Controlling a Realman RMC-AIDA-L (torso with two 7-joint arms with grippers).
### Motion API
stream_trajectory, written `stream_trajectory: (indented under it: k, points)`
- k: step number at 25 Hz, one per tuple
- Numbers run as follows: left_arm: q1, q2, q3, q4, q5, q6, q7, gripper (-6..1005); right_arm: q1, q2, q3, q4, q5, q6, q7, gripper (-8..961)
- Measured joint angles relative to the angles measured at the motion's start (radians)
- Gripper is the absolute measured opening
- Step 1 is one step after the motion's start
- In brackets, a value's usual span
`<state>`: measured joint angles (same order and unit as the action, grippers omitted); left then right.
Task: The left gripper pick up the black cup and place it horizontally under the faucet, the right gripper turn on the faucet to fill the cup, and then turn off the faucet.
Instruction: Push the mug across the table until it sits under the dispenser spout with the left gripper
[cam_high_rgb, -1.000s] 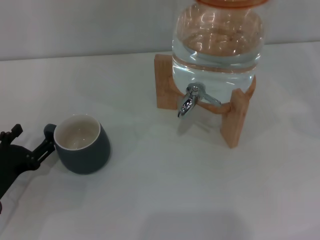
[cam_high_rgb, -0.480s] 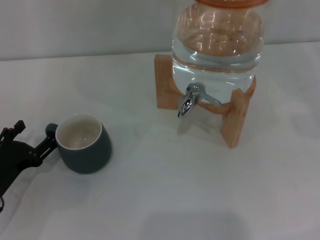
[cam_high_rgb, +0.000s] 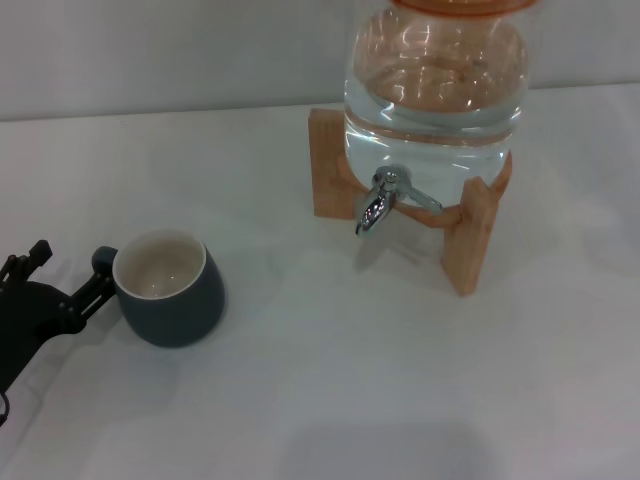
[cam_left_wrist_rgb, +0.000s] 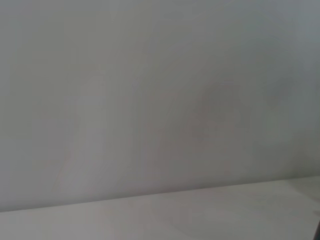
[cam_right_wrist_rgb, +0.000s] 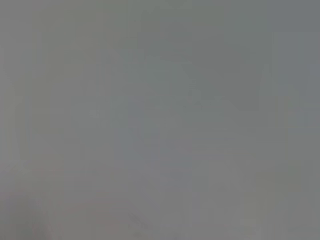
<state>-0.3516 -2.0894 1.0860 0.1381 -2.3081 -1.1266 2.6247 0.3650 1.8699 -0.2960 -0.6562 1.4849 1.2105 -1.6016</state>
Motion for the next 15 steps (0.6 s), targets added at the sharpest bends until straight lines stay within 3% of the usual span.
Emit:
stream_trajectory:
  k: [8,15]
  points:
    - [0.0,0.001,0.0,0.0,0.012,-0.001,-0.002,883,0.0,0.0,0.0,0.0,0.0,0.0,0.0,841]
    - [-0.001,0.004,0.003,0.001,0.017,-0.001,-0.008,631,0.002,0.0,0.0,0.0,0.0,-0.002,0.001,841]
